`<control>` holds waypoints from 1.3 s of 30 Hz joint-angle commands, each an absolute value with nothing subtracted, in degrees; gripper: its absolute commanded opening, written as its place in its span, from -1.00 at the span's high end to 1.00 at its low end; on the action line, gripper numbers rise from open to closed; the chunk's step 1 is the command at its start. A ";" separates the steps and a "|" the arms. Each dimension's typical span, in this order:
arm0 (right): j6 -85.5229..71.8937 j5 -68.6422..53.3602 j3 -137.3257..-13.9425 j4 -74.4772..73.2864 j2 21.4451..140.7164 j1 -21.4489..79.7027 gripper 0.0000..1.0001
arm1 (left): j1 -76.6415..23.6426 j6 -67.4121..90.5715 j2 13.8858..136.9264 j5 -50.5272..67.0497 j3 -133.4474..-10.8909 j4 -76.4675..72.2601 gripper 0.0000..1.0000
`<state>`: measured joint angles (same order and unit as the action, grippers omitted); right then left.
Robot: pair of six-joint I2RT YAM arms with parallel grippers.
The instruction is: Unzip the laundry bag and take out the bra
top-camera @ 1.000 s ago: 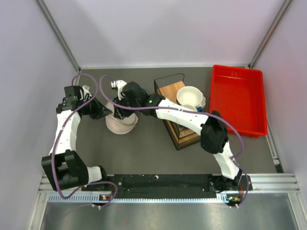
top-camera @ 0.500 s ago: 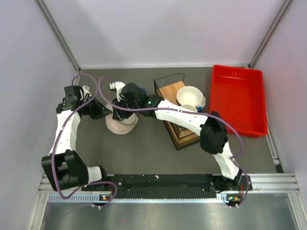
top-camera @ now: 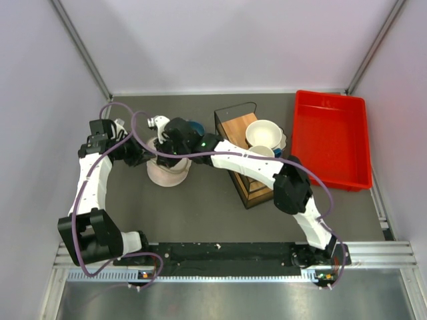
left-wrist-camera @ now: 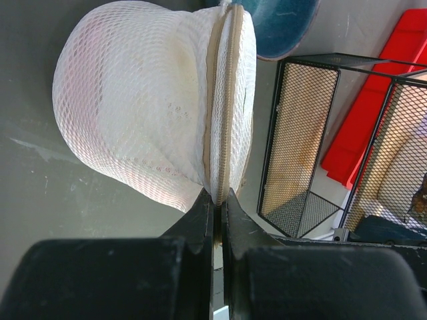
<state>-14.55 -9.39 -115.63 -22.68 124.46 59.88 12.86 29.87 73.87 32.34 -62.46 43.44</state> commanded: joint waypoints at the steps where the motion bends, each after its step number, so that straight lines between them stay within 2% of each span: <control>1: -14.06 -7.47 -117.07 -21.80 122.97 59.50 1.00 | 12.83 30.23 72.16 36.29 -63.54 42.28 1.00; 3: -13.37 -8.70 -115.76 -21.71 121.12 59.06 1.00 | 12.66 29.80 71.37 37.00 -63.72 42.19 0.96; 5: -12.49 -10.18 -112.79 -20.66 117.26 58.28 1.00 | 13.27 28.92 70.23 36.74 -64.33 42.89 0.64; 6: -11.78 -10.80 -111.55 -19.44 115.68 57.92 1.00 | 13.62 27.87 69.70 36.39 -65.03 43.85 0.10; 7: -11.60 -11.68 -110.14 -18.73 113.05 57.48 1.00 | 14.15 27.43 68.74 35.69 -65.56 44.55 -0.30; 8: -11.34 -14.30 -107.34 -18.02 111.64 56.44 1.00 | 15.37 26.99 68.21 35.42 -66.00 45.08 -0.57; 10: -11.34 -17.91 -103.04 -14.96 108.13 55.03 1.00 | 16.95 26.63 66.72 34.55 -67.49 45.96 -0.98; 15: -12.91 -28.81 -97.21 -8.36 104.24 52.21 1.00 | 18.19 31.00 64.52 37.34 -68.74 40.89 -0.98; 19: -18.27 -34.70 -94.66 -2.38 103.62 50.63 1.00 | 18.02 34.98 61.97 45.25 -63.99 28.50 -0.86; 22: -23.28 -40.06 -92.73 2.89 103.71 48.87 1.00 | 18.02 34.89 60.48 49.38 -60.66 21.47 -0.86; 27: -27.33 -44.91 -92.37 6.07 104.24 46.67 1.00 | 18.02 39.02 56.25 51.94 -50.64 1.18 -0.86; 33: -26.11 -47.28 -93.34 3.34 104.15 45.26 1.00 | 18.02 34.54 54.05 52.39 -51.24 -2.11 -0.97; 37: -24.26 -46.41 -93.96 0.45 104.24 45.18 1.00 | 17.84 40.06 55.62 54.92 -52.99 -5.18 -0.98; 39: -23.56 -45.53 -94.13 0.18 104.33 45.18 1.00 | 17.23 39.30 58.17 57.21 -56.58 1.27 -0.98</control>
<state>-25.41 -44.69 -91.57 -0.38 105.80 45.30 17.89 37.98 55.29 52.40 -50.78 1.93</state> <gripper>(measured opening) 0.008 0.987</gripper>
